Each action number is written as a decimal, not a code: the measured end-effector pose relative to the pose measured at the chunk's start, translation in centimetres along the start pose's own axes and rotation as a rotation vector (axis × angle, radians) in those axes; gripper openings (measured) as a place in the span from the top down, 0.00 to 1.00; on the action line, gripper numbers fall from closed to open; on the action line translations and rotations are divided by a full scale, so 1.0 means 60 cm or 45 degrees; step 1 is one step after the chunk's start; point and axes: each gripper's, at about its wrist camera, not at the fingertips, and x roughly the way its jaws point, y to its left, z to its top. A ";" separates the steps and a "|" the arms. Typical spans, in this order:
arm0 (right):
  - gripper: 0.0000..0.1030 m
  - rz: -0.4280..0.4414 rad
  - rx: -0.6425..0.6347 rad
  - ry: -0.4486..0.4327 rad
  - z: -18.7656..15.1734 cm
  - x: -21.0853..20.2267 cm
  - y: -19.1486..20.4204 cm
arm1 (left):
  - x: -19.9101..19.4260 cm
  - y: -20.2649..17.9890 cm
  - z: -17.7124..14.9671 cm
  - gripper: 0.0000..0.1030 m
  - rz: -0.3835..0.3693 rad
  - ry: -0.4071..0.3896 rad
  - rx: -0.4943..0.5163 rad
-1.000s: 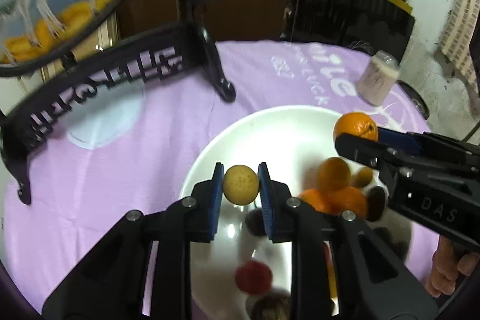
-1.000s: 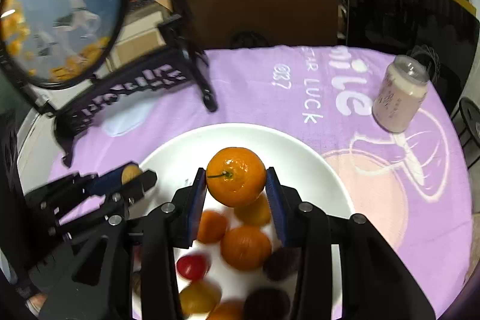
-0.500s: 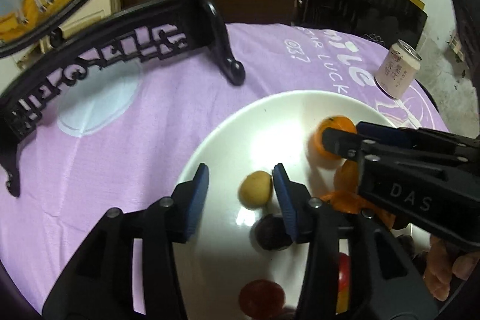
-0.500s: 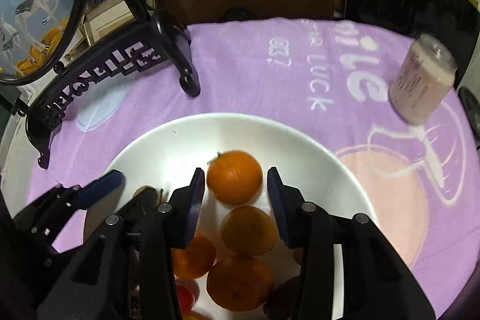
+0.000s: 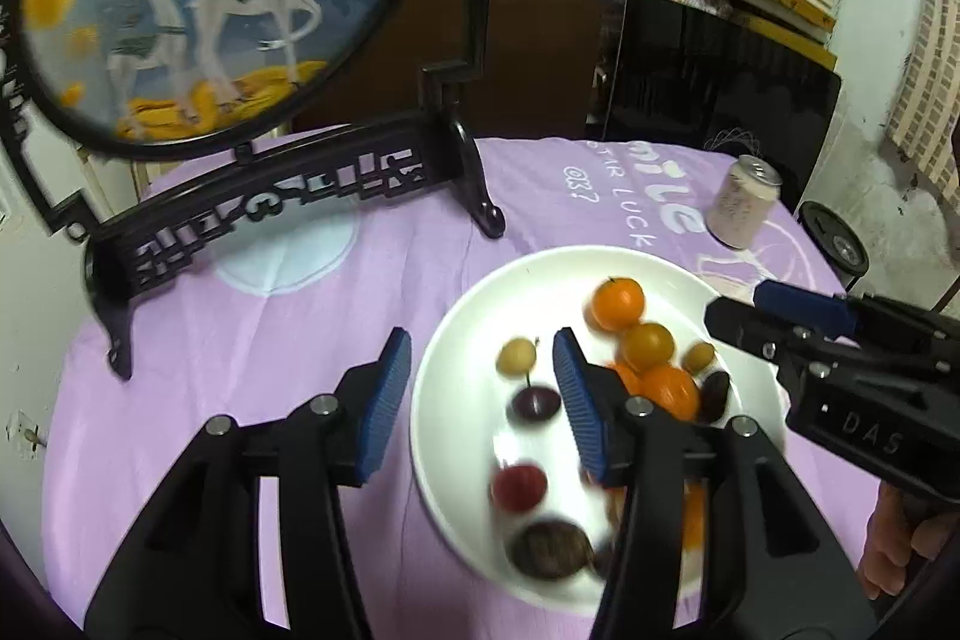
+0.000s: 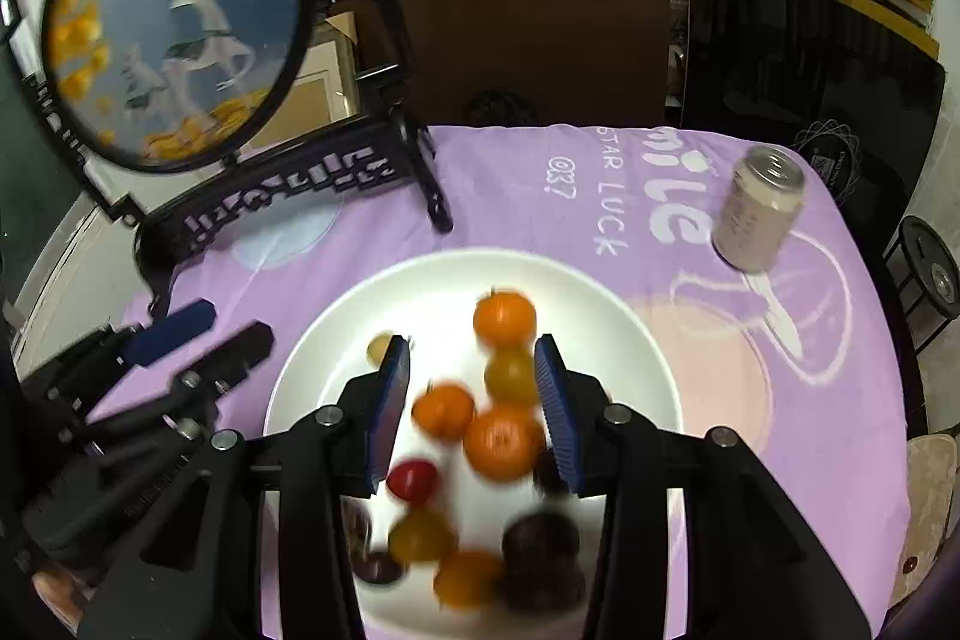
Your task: Organize fruits
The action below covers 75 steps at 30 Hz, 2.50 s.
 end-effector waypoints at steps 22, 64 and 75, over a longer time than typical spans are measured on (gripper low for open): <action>0.58 -0.006 0.009 -0.159 -0.350 -0.158 0.010 | -0.176 -0.028 -0.288 0.39 0.014 -0.121 -0.003; 0.01 -0.143 -0.116 -0.551 -0.469 -0.285 0.048 | -0.296 -0.047 -0.397 0.02 0.073 -0.269 0.077; 0.01 -0.139 -0.117 -0.541 -0.470 -0.284 0.051 | -0.297 -0.049 -0.397 0.02 0.084 -0.265 0.076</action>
